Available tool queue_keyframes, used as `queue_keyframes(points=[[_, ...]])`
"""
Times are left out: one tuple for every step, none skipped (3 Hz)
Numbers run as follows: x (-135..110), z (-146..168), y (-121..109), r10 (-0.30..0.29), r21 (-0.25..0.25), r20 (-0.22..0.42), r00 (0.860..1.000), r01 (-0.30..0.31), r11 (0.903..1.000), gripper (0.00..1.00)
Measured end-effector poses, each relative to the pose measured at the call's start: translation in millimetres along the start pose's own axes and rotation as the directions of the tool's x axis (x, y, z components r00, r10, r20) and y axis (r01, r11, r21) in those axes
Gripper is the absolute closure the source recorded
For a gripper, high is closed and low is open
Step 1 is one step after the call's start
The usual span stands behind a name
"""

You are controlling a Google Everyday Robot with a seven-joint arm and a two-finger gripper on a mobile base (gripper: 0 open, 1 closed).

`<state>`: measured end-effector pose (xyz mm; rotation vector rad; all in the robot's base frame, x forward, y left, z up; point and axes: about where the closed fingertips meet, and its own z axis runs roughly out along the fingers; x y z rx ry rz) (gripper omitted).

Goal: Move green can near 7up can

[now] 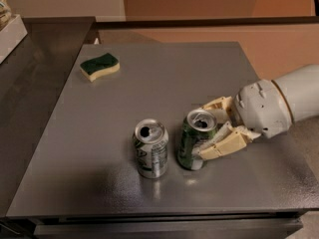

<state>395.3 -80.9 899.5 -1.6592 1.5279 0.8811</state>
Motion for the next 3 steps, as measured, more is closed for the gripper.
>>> queue_keyframes(points=[[-0.9,6.0,3.4,-0.029,-0.006,-0.002,1.0,0.029,0.9996,0.15],[3.0,8.6,3.7,-0.043,-0.003,-0.018,0.999,0.042,0.9991,0.0],[2.9,8.7,3.7,-0.043,-0.003,-0.018,0.999,0.043,0.9991,0.0]])
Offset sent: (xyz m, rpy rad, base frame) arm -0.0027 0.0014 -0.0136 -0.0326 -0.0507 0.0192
